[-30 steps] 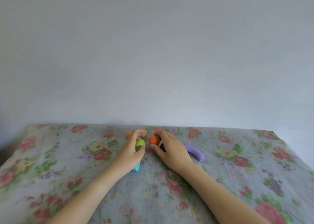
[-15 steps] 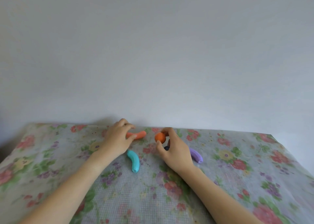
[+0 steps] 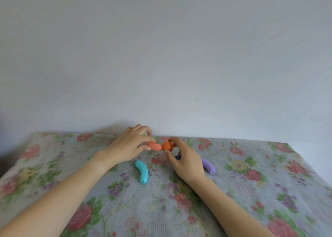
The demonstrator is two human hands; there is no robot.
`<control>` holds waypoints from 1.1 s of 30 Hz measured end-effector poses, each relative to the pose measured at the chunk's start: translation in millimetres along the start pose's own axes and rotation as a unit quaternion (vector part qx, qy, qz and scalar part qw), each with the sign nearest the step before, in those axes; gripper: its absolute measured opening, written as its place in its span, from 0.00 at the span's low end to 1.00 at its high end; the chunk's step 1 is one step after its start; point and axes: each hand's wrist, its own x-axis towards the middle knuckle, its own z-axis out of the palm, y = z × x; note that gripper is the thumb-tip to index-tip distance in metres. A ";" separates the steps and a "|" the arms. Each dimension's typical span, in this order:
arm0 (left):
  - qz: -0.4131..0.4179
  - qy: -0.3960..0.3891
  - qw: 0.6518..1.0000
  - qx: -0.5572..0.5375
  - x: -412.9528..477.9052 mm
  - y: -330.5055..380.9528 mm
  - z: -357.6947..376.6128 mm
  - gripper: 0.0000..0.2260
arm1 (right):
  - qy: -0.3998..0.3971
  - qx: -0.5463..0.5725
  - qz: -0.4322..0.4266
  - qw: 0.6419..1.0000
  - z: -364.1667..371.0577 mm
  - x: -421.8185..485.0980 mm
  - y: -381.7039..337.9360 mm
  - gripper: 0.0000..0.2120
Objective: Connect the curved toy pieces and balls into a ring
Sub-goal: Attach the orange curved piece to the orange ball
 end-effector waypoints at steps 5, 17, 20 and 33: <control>-0.003 -0.010 1.000 -0.010 -4.7 -1.2 3.2 0.11 | -0.010 -0.003 0.000 1.000 -0.5 -0.7 2.7 0.16; -0.172 0.019 0.957 -0.231 -23.0 -9.0 8.6 0.11 | -0.188 -0.044 -0.054 0.980 -22.0 15.0 10.0 0.17; -0.211 0.009 0.927 -0.310 -21.7 -8.6 7.2 0.14 | -0.261 -0.013 -0.045 0.964 -30.9 20.4 9.9 0.18; -0.221 -0.035 0.918 -0.327 -17.6 -2.7 4.9 0.10 | -0.302 -0.011 -0.015 0.953 -36.2 21.5 5.6 0.18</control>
